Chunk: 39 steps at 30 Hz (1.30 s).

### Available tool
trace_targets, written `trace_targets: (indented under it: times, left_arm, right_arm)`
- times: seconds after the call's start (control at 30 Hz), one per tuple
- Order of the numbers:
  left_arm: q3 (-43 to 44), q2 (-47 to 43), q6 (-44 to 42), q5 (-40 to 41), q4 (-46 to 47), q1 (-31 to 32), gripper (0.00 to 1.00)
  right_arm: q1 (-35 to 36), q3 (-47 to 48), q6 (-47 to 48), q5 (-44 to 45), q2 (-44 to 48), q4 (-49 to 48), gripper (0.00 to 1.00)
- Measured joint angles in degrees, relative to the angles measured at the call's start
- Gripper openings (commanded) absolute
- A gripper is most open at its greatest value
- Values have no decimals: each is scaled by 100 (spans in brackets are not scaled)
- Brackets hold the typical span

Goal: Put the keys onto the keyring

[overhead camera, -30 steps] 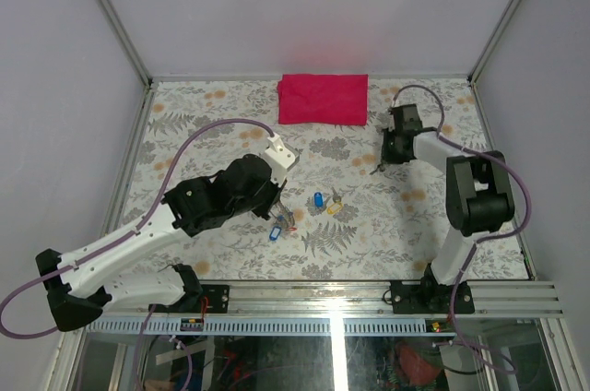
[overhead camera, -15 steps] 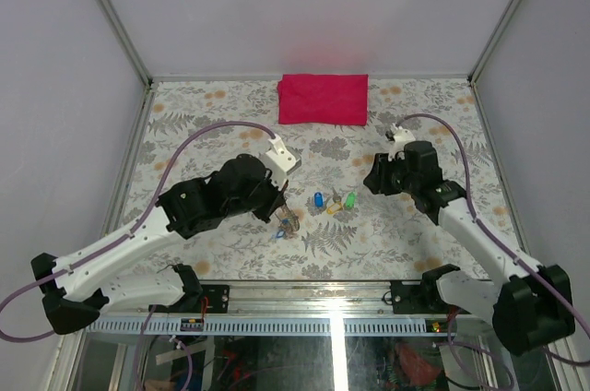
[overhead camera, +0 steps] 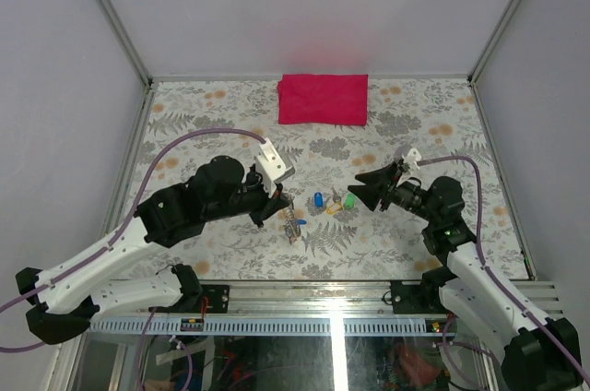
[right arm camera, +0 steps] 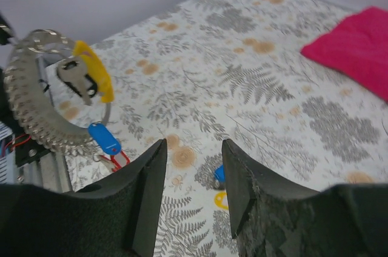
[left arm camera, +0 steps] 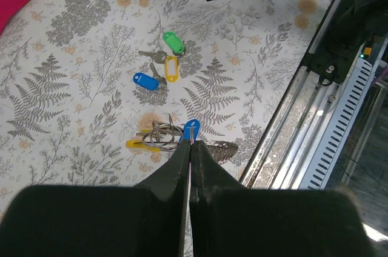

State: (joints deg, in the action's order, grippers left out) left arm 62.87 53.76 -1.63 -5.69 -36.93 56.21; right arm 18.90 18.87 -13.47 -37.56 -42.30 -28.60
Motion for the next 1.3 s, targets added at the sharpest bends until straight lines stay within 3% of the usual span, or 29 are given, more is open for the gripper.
trace_targets:
  times: [0.2, 0.37, 0.57, 0.9, 1.1, 1.3]
  left_arm:
    - [0, -22, -107, -428, 15, 0, 0]
    - [0, -48, -181, -802, 48, 0, 0]
    - [0, -92, -273, -1305, 127, 0, 0]
    - [0, -299, -315, -1637, 133, 0, 0]
    - [0, -372, -319, -1648, 129, 0, 0]
    - [0, -387, -352, -1838, 131, 0, 0]
  right_arm:
    - [260, 2, 116, -920, 229, -599, 46]
    - [1346, 343, 697, -1038, 323, -385, 44]
    - [2575, 1244, 1482, -953, -308, -31, 37]
    - [2704, 1438, 1733, -691, -680, 175, 37]
    - [2717, 1467, 1812, -498, -369, 962, 42]
    - [2732, 1394, 1449, -546, -44, 542, 41]
